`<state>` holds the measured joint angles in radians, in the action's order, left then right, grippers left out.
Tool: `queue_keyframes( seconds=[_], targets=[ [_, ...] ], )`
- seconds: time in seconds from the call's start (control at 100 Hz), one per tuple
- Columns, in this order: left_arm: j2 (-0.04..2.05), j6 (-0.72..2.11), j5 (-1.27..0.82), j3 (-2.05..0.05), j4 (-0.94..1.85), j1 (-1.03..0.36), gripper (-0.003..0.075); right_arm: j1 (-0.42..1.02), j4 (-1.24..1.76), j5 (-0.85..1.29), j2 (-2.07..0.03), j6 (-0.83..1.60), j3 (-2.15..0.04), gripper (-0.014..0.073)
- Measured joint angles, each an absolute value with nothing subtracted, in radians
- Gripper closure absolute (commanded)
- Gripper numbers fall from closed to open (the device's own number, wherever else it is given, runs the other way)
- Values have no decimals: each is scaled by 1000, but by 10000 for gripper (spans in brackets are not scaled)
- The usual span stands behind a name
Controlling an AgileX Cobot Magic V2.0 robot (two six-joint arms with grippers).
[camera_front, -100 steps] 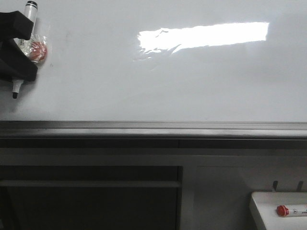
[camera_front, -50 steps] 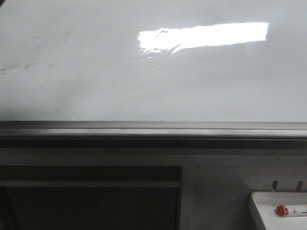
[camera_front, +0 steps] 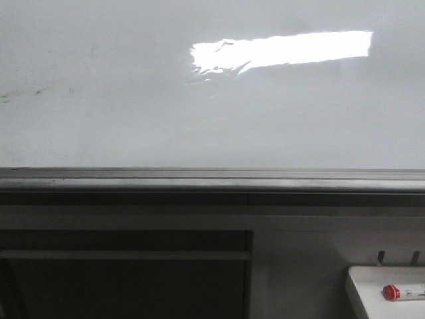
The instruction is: Write number 2 on whiteboard
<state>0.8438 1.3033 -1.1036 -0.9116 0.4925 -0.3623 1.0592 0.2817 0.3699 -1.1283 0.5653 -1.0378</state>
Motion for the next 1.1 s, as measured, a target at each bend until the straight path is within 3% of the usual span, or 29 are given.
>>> queue_keyframes(
  seconds=[0.46, 0.72, 1.1],
  targets=[
    [844, 1306, -1108, -912, 491, -362, 741, 1099, 284, 317, -1335, 568, -1125, 165],
    [844, 1307, -1108, -912, 491, -362, 741, 1099, 320, 311, -1349, 568, -1125, 344],
    [844, 1307, -1108, -912, 503, -362, 741, 1104, 361, 297, -1349, 568, -1125, 352]
  ],
)
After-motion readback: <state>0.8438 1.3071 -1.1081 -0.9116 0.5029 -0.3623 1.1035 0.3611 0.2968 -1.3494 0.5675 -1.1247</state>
